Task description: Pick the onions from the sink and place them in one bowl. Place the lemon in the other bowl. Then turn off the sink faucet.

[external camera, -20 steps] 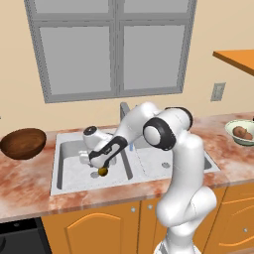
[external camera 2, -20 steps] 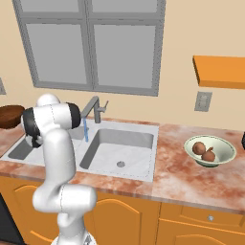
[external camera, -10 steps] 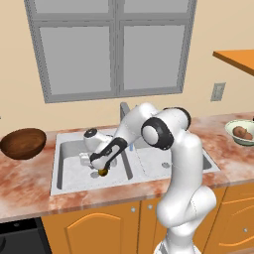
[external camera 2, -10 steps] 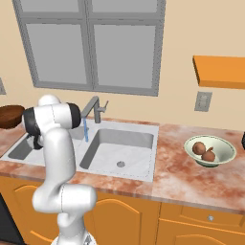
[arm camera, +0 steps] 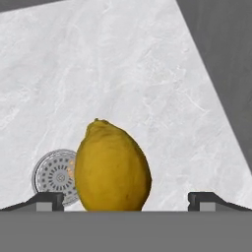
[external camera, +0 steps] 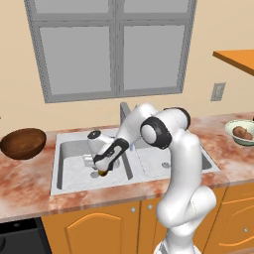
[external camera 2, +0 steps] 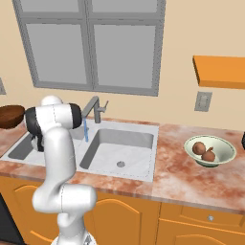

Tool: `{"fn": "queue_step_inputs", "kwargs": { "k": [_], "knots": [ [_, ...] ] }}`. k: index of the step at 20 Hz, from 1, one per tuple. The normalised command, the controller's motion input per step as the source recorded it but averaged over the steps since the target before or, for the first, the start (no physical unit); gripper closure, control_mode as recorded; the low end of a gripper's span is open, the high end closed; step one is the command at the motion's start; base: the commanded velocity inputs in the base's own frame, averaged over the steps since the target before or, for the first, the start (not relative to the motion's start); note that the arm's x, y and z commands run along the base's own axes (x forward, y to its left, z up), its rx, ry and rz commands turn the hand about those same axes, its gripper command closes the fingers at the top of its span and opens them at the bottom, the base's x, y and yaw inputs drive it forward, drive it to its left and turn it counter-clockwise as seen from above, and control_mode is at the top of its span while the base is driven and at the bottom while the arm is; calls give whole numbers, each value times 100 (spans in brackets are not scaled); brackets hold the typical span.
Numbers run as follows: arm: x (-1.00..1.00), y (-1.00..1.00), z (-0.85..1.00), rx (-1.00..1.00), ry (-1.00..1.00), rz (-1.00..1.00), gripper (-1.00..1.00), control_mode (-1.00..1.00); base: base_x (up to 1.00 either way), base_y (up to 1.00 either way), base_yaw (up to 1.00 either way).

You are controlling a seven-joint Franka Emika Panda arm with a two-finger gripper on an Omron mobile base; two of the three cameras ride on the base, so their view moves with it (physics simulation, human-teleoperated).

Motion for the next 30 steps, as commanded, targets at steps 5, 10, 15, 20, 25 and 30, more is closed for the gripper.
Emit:
{"fn": "queue_step_inputs", "kwargs": {
  "k": [5, 10, 15, 20, 25, 30],
  "knots": [
    [7, 0, -19, 0, 0, 0, -100, -100, 0, 0, 0],
    [15, 0, -19, 0, 0, 0, -100, -100, 0, 0, 0],
    [16, 0, -21, 0, 0, 0, -100, -100, 0, 0, 0],
    [1, 0, -31, 0, 0, 0, -100, -100, 0, 0, 0],
    [0, 0, -20, 0, 0, 0, 100, -100, 0, 0, 0],
    [0, 0, 0, 0, -1, 0, 100, -100, 0, 0, 0]
  ]
}}
